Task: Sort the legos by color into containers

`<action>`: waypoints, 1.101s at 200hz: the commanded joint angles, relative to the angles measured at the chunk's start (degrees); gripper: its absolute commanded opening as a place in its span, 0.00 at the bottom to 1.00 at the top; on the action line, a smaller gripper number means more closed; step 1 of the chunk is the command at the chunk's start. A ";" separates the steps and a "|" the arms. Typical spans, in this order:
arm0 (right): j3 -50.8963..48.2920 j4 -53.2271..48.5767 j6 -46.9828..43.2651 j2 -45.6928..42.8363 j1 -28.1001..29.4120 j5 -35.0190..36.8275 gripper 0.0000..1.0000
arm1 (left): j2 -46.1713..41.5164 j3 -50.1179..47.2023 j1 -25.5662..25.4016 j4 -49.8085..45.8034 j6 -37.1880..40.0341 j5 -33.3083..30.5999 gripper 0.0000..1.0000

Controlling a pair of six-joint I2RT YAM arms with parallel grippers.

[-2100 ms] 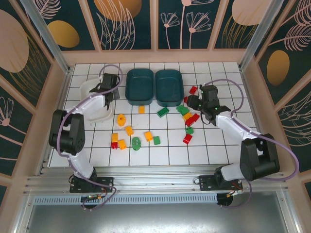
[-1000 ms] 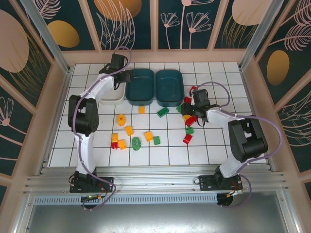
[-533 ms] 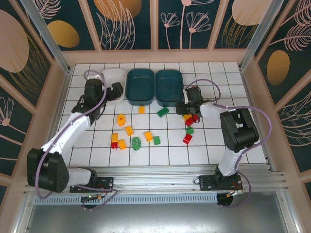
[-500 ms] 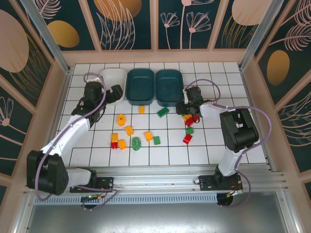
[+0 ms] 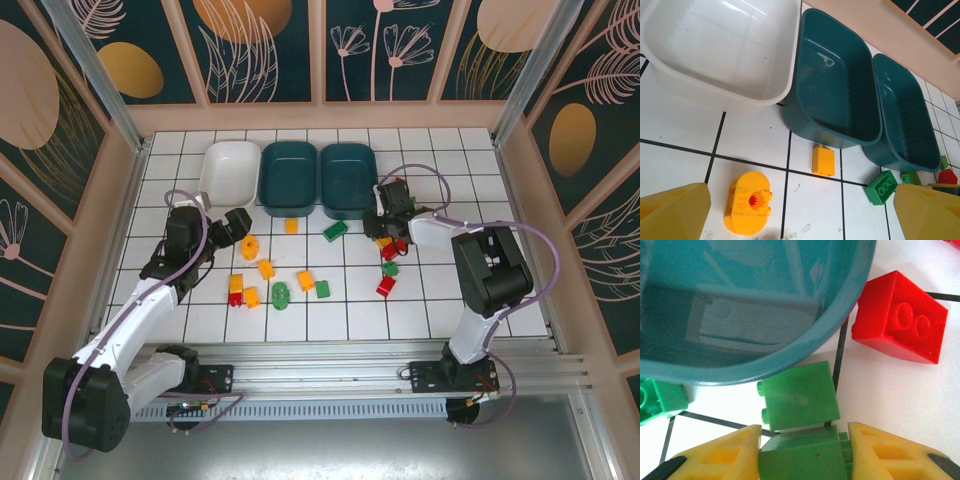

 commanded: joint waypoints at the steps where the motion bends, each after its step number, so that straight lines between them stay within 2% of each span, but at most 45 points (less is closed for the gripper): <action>1: -0.71 -0.82 1.36 -4.97 1.20 2.27 0.30 | -0.74 -0.64 0.13 1.33 -0.76 1.47 0.94; 41: 0.20 -2.19 2.19 -10.93 1.81 2.67 0.30 | 0.26 -2.09 0.10 3.51 -1.68 4.00 0.94; 57: 3.21 -1.53 2.23 -10.13 1.72 3.20 0.30 | 1.91 -3.29 0.06 5.38 -2.61 6.85 0.92; 79: 10.18 -0.64 2.06 -3.49 1.26 3.30 0.30 | 4.82 -5.03 -0.52 7.17 -4.08 9.99 0.86; 114: 26.10 -4.00 1.05 11.59 0.79 3.71 0.30 | 6.82 -5.99 -2.67 6.76 -4.16 12.14 0.85; 127: 30.77 -4.97 0.96 15.03 0.75 3.24 0.34 | 6.13 -6.13 -2.73 6.00 -3.80 12.31 0.85; 153: 37.15 -7.03 1.09 18.24 0.82 3.69 0.53 | 4.85 -5.63 -2.69 4.00 -2.42 11.88 0.89; 188: 32.54 -5.08 2.15 12.06 0.95 4.73 0.59 | 4.59 -5.27 -2.73 3.99 -1.79 12.57 0.95; 220: 18.61 -2.18 6.22 0.63 1.36 8.10 0.60 | 5.28 -5.77 -3.17 7.64 -3.04 15.01 0.95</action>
